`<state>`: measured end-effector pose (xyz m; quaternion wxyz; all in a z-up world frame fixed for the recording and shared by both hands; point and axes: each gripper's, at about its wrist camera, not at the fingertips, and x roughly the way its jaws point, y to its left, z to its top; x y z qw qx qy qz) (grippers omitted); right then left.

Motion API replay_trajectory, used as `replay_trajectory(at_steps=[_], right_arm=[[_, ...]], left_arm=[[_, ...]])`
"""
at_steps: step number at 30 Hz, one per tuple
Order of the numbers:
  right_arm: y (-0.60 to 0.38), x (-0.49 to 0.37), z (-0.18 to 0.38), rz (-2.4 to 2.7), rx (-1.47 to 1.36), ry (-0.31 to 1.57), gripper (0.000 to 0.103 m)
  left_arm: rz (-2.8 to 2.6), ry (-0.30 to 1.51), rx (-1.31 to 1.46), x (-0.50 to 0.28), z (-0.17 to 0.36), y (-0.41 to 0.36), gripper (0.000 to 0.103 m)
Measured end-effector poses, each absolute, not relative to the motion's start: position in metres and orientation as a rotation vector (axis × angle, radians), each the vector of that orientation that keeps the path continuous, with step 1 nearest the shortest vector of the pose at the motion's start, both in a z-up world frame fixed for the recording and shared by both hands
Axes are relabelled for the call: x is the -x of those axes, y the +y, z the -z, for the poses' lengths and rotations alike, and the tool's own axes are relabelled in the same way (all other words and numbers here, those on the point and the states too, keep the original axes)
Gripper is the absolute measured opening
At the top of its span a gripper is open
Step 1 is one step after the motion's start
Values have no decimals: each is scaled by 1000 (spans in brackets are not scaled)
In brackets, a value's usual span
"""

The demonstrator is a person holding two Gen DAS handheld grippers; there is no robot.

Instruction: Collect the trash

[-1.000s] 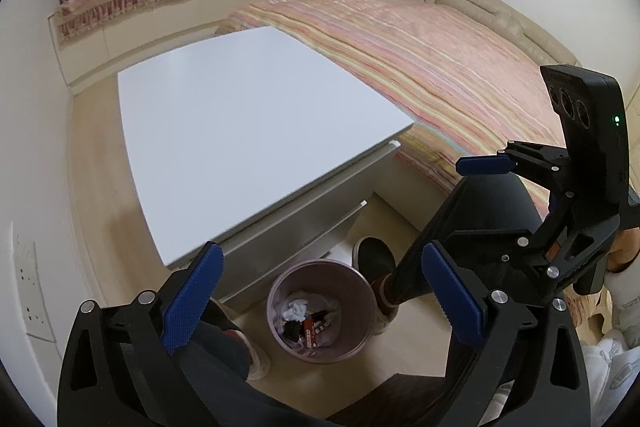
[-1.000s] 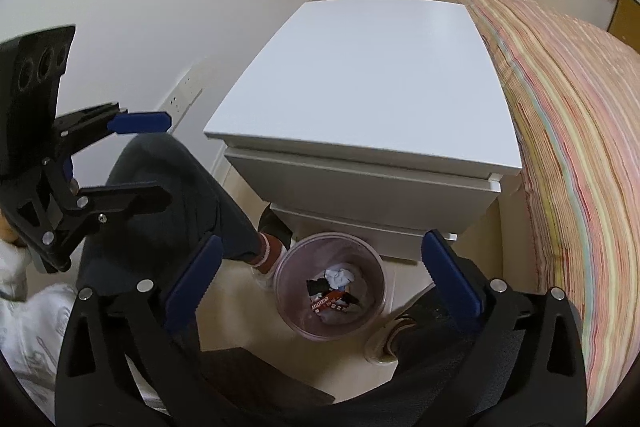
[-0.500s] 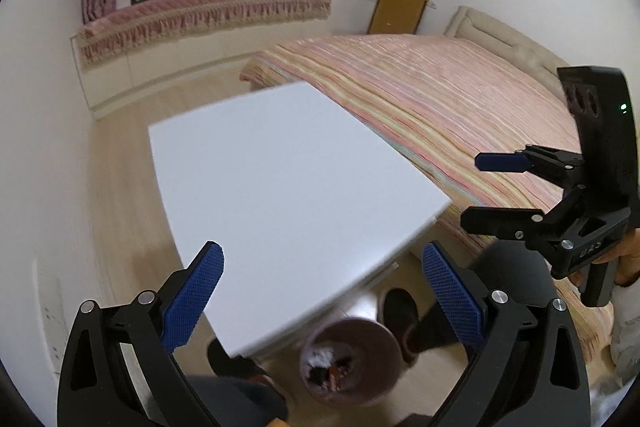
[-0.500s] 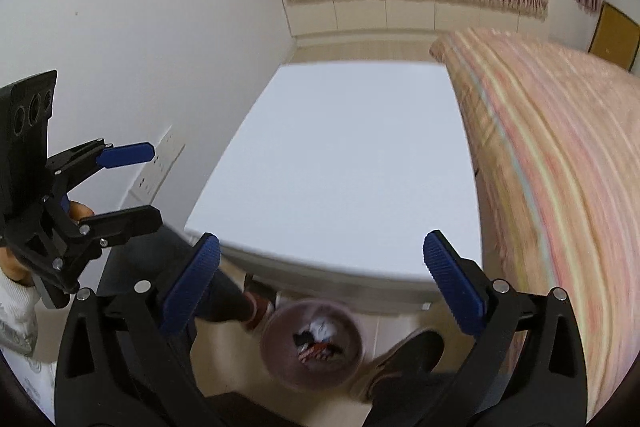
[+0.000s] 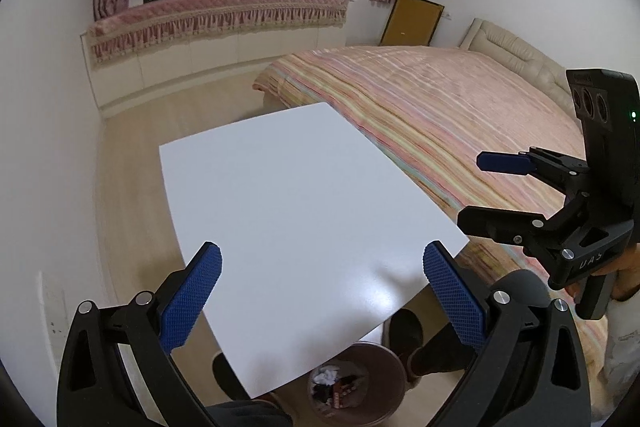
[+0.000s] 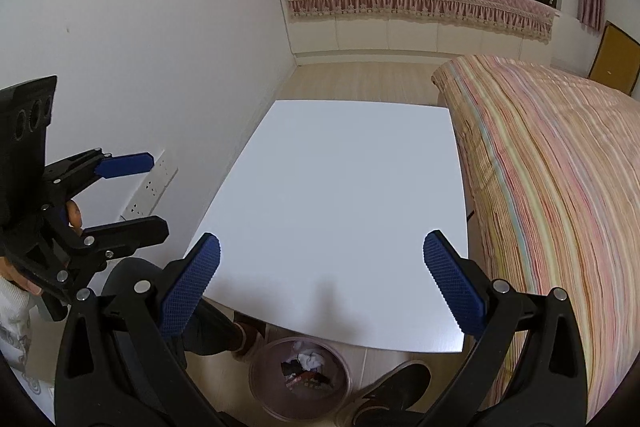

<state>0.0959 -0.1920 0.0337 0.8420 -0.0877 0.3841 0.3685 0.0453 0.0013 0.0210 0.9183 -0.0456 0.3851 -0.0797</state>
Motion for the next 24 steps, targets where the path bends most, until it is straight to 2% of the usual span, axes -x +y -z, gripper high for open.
replay_trajectory(at_steps=[24], right_arm=[[-187, -99, -34, -780, 212, 816, 100]], left_arm=[[159, 783, 107, -41, -20, 0, 97]])
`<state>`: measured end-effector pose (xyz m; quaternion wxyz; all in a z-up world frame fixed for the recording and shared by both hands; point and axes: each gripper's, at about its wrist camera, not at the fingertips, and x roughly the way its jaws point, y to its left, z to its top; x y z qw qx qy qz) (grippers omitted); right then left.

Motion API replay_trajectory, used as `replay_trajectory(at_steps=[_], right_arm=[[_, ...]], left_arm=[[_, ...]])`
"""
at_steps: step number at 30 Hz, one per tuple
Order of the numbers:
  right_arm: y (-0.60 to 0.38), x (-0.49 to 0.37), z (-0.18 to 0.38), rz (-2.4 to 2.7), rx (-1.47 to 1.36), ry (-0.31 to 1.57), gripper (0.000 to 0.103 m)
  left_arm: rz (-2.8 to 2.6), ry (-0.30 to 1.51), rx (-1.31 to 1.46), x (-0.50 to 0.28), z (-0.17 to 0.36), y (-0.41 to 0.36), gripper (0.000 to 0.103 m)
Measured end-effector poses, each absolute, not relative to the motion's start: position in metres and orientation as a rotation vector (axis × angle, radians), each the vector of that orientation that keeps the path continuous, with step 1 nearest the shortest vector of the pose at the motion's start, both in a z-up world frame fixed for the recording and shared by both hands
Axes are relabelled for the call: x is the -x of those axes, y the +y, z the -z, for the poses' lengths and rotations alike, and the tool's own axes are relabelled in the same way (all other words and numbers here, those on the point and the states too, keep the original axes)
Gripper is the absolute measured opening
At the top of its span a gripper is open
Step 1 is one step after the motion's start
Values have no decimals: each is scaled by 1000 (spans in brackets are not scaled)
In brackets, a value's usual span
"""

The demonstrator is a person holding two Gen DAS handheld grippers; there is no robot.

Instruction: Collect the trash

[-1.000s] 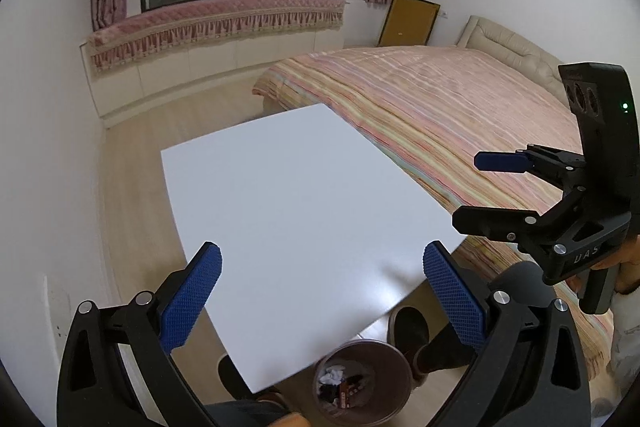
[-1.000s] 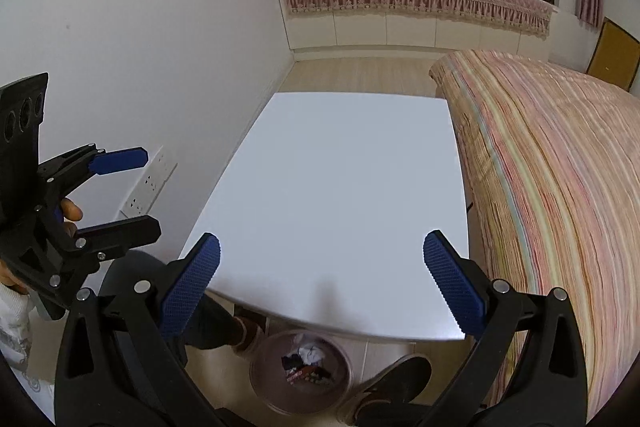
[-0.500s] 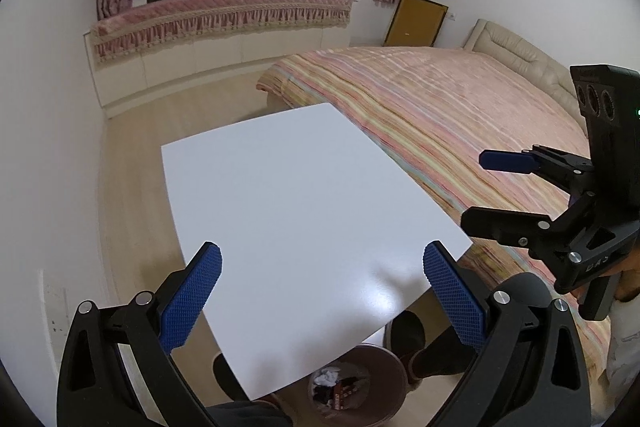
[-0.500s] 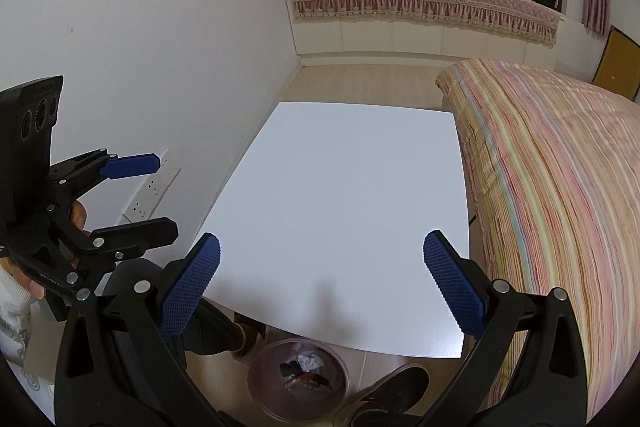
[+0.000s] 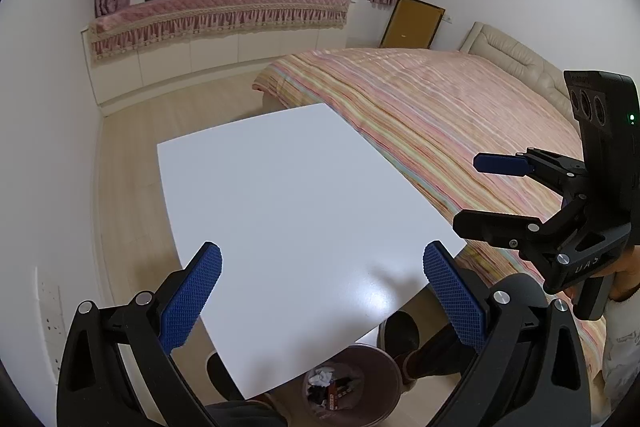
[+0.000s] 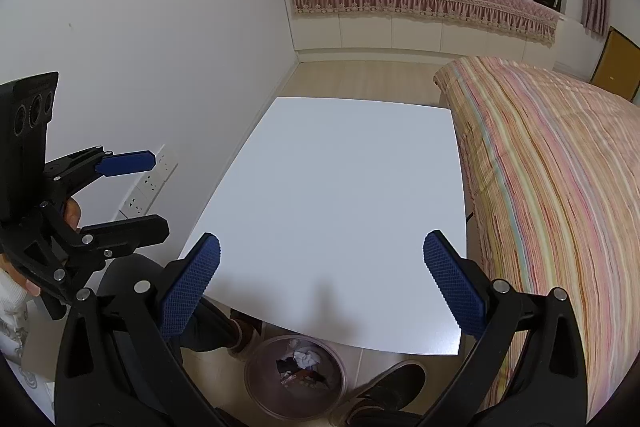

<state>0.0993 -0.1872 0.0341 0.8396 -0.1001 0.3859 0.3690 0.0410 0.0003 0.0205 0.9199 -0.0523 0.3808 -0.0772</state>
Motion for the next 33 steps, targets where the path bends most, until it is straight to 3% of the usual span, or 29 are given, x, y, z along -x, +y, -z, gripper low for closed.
replay_trajectory(at_steps=[33], right_arm=[[-189, -99, -28, -779, 215, 829, 100]], left_arm=[[164, 794, 103, -42, -17, -5, 97]])
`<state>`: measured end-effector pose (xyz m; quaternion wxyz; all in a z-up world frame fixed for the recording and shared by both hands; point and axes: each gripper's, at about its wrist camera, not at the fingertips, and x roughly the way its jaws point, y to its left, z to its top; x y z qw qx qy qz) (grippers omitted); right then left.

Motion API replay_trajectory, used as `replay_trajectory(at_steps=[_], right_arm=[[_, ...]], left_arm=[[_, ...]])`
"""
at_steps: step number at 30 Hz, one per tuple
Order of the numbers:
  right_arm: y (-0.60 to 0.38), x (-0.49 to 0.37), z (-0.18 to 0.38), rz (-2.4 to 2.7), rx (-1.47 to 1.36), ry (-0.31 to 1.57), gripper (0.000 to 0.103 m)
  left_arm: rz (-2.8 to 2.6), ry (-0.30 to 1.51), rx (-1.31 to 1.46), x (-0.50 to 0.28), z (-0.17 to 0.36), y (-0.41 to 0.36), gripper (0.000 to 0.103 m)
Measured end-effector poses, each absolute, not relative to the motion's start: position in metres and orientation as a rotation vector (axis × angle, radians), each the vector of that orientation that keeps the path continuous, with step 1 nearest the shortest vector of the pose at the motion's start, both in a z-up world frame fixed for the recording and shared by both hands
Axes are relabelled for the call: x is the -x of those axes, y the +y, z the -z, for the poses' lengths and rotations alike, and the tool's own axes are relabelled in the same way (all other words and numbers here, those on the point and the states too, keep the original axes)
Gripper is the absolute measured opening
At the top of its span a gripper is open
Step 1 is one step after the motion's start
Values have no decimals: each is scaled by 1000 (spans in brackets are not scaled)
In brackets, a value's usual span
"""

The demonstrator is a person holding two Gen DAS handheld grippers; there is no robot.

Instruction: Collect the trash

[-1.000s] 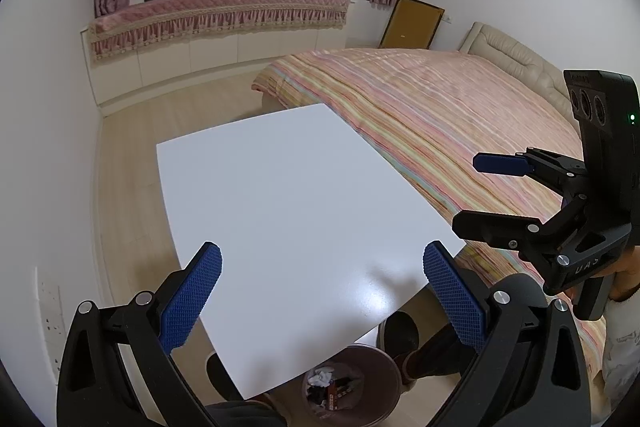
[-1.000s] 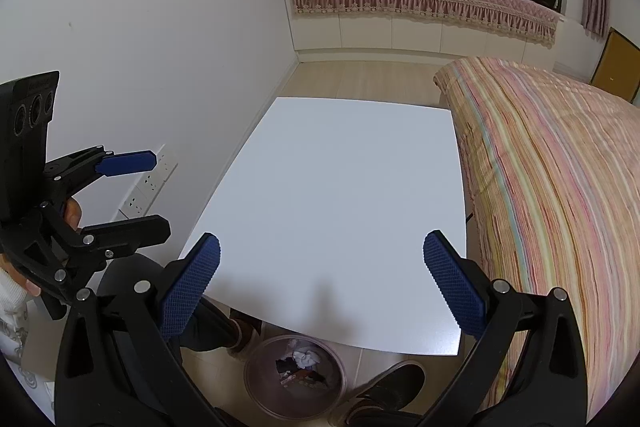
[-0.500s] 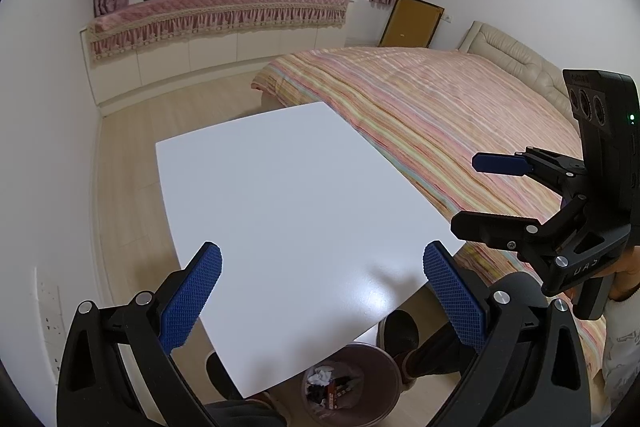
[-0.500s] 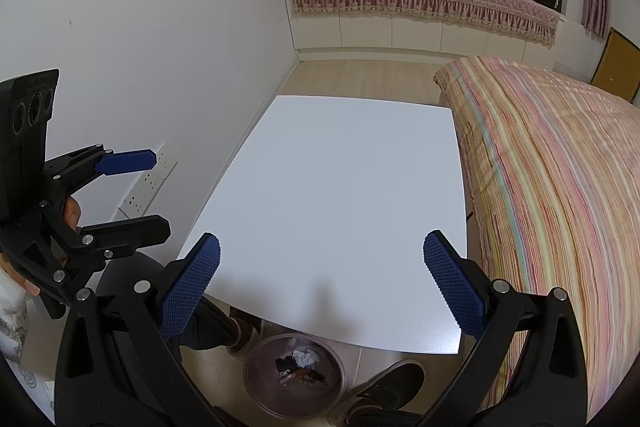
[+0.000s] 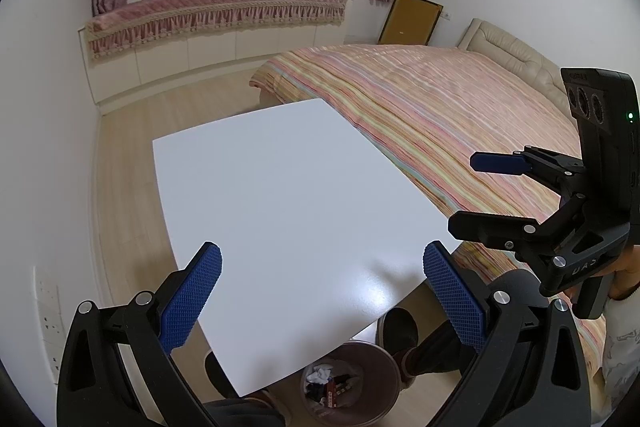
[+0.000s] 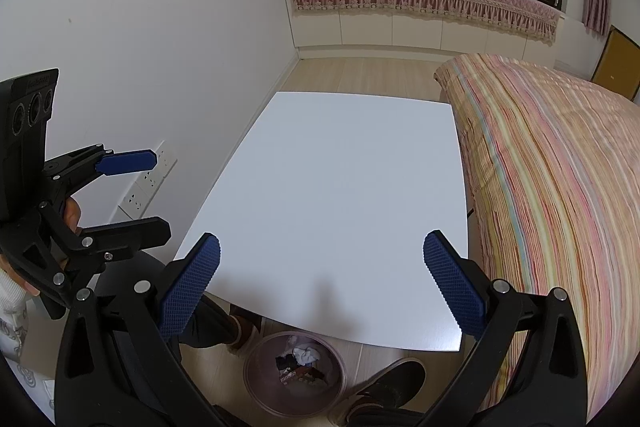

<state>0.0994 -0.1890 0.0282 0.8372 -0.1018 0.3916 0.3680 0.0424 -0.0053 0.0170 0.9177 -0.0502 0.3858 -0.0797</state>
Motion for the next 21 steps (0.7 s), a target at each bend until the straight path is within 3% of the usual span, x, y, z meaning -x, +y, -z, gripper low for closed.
replay_trajectory(at_steps=[21], right_arm=[[-189, -103, -27, -777, 222, 829, 100]], left_arm=[[177, 787, 102, -45, -18, -7, 97]])
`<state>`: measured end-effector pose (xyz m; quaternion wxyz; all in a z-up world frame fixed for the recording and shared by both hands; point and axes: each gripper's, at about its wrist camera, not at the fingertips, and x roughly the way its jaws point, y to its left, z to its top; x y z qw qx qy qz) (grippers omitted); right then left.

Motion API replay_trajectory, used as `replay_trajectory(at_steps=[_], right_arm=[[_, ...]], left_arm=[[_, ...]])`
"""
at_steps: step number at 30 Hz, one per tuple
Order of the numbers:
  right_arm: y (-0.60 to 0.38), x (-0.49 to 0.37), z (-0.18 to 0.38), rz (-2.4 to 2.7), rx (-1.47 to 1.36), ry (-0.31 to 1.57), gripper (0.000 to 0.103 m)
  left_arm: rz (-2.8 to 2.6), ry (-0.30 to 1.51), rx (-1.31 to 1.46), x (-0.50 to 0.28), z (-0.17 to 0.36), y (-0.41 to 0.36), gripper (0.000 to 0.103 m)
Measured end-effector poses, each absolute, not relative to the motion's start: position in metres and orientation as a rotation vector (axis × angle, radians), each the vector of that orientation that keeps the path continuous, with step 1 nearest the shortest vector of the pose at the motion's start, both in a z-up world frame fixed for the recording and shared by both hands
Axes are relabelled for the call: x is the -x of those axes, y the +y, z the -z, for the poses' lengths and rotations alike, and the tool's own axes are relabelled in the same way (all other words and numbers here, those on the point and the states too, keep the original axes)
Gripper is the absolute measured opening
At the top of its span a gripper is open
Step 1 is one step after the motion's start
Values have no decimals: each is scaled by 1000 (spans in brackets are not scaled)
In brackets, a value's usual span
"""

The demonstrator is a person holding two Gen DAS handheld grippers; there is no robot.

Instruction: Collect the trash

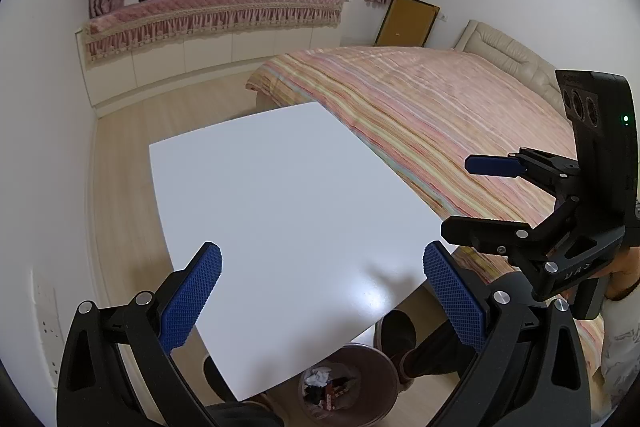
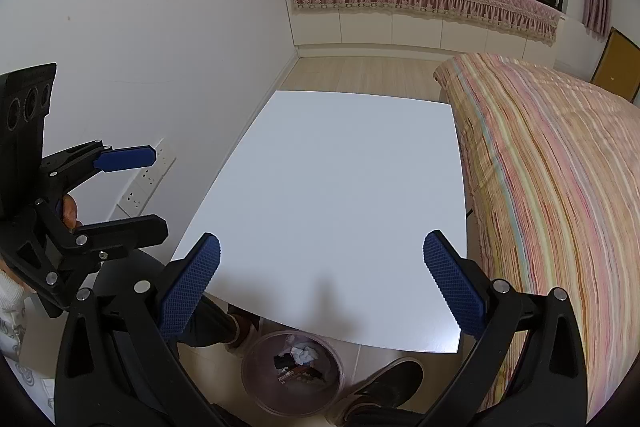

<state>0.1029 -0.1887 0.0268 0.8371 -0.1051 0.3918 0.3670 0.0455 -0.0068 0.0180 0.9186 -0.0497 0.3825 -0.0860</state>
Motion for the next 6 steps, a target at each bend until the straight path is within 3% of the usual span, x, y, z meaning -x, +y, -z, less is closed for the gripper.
replay_trajectory(at_steps=[6], right_arm=[[-187, -106, -26, -775, 228, 829, 100]], left_arm=[[163, 781, 108, -52, -18, -4, 97]])
